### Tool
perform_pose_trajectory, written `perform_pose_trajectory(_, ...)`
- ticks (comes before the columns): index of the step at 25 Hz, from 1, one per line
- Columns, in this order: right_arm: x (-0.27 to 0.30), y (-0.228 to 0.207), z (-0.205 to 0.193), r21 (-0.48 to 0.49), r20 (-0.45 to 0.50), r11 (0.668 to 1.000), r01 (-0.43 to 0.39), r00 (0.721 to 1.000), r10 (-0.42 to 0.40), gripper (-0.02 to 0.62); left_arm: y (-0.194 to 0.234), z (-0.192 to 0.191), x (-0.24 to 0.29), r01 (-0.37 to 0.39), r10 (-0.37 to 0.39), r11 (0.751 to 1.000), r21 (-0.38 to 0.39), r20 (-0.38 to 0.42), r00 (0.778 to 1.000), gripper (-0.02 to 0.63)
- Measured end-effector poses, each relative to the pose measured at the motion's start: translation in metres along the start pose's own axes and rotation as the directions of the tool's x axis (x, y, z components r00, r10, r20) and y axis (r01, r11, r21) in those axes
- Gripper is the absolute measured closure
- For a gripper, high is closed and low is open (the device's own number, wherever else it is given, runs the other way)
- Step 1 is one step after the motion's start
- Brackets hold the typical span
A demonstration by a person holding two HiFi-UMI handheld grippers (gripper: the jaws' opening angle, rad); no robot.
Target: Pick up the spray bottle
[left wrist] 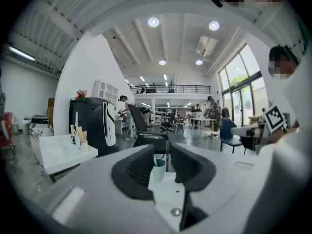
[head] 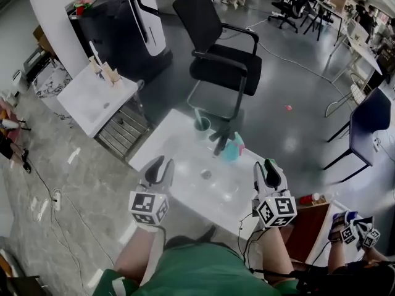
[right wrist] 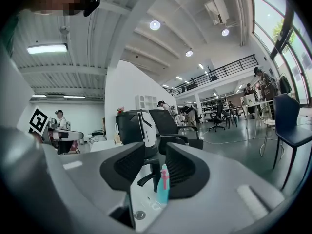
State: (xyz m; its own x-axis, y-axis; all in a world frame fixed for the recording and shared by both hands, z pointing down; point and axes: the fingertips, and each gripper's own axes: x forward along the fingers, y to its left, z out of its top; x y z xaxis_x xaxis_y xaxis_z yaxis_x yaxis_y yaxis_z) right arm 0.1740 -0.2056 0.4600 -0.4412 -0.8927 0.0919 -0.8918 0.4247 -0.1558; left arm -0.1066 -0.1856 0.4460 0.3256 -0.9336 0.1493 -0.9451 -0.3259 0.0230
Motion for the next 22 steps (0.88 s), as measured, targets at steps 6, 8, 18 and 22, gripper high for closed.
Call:
perform_pose_trajectory(6, 0.02, -0.011, -0.004, 0.006, -0.002, 1.0, -0.007, 1.0, 0.007, 0.477, 0.002, 0.006, 0.023, 0.001, -0.001, 1.0, 0.01, 0.003, 1.0, 0.5)
perform_pose_trajectory(8, 0.027, -0.01, -0.006, 0.004, -0.008, 1.0, -0.007, 1.0, 0.007, 0.477, 0.005, 0.006, 0.03, 0.009, -0.009, 1.0, 0.01, 0.0, 1.0, 0.5)
perform_pose_trajectory(18, 0.073, -0.017, -0.031, -0.03, -0.076, 0.999, 0.042, 0.996, -0.044, 0.477, 0.027, -0.011, 0.08, 0.104, -0.104, 0.995, -0.002, -0.048, 0.993, 0.497)
perform_pose_trajectory(22, 0.097, -0.019, -0.048, -0.032, -0.118, 0.998, 0.05, 0.992, -0.054, 0.476, 0.048, -0.024, 0.093, 0.11, -0.111, 0.994, -0.016, -0.079, 0.991, 0.497)
